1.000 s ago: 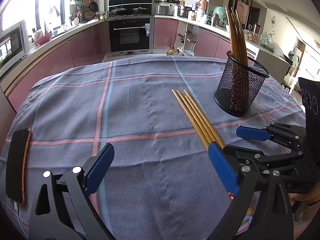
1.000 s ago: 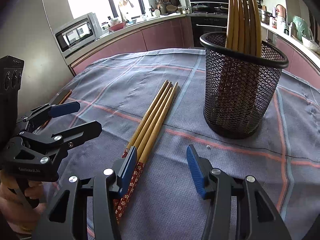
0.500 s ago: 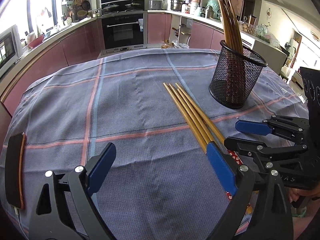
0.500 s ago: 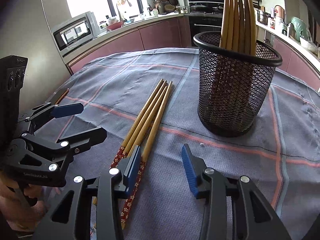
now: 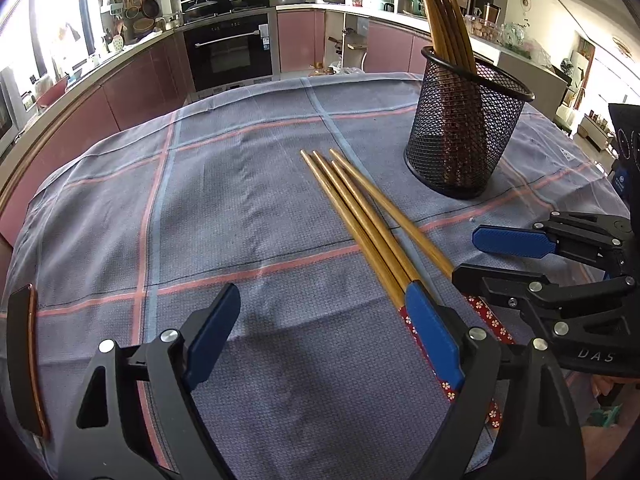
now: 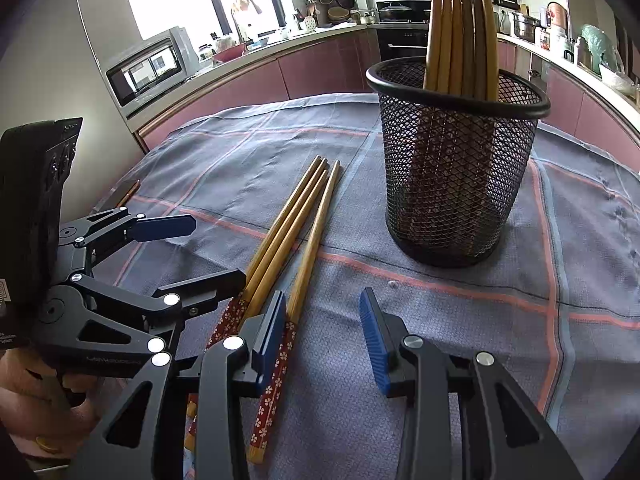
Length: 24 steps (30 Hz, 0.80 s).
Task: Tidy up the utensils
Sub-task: 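Move both open tools back toward the remaining chopsticks on the cloth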
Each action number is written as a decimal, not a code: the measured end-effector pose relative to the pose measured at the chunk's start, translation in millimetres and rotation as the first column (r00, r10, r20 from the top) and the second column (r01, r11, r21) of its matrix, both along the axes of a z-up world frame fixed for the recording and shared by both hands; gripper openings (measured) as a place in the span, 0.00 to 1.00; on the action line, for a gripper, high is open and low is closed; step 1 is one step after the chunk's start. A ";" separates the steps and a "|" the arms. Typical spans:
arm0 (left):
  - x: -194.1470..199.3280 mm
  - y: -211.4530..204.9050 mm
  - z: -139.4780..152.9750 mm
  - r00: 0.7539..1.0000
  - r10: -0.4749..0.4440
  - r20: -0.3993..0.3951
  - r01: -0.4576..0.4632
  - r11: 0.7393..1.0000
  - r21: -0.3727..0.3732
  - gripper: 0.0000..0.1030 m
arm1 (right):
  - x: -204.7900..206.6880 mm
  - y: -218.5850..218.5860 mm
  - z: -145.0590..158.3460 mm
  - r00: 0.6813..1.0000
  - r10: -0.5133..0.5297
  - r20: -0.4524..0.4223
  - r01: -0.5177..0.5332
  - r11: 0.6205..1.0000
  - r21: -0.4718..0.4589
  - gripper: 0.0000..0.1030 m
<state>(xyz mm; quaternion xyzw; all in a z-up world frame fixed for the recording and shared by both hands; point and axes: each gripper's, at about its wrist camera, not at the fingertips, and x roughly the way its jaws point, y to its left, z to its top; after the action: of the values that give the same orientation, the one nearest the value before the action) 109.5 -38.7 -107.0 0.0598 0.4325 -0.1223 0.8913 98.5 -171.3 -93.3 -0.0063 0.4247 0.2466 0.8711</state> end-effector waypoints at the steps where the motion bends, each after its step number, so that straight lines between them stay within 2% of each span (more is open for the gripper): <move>1: 0.6 -0.1 0.0 1.000 0.000 -0.002 0.000 1.000 0.000 0.81 | 0.2 -0.1 0.1 1.000 0.000 0.000 0.000 1.000 0.000 0.35; 4: 1.4 -0.7 0.3 1.000 -0.004 -0.005 0.004 1.000 0.002 0.81 | 0.3 0.4 -0.1 1.000 0.001 0.000 -0.001 1.000 -0.001 0.35; 8: 3.9 -0.1 1.0 1.000 -0.008 -0.019 0.008 1.000 -0.018 0.74 | -0.6 -0.4 -0.3 1.000 0.003 0.001 -0.003 1.000 -0.004 0.35; 16: 8.5 -3.1 0.6 0.999 -0.016 -0.034 0.015 1.000 -0.026 0.73 | 1.1 0.8 -0.3 1.000 0.004 0.001 -0.004 1.000 -0.002 0.36; 18: 9.9 -2.0 0.0 0.999 -0.011 -0.038 0.010 1.000 -0.029 0.69 | 0.2 1.3 -0.4 1.000 0.006 0.001 -0.006 1.000 -0.005 0.36; 20: 9.5 -0.7 -1.7 0.999 -0.008 -0.045 0.007 1.000 -0.024 0.60 | 0.0 1.1 -0.3 1.000 0.008 0.001 -0.008 1.000 -0.006 0.36; 24: 6.9 -0.2 -1.5 0.999 -0.009 -0.041 0.009 1.000 -0.017 0.58 | 2.1 2.7 0.1 1.000 0.012 0.002 -0.012 1.000 -0.011 0.36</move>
<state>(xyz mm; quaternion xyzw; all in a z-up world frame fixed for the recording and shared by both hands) 116.4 -38.9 -108.4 0.0519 0.4492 -0.1311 0.8823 100.6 -168.5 -93.2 -0.0139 0.4250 0.2495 0.8700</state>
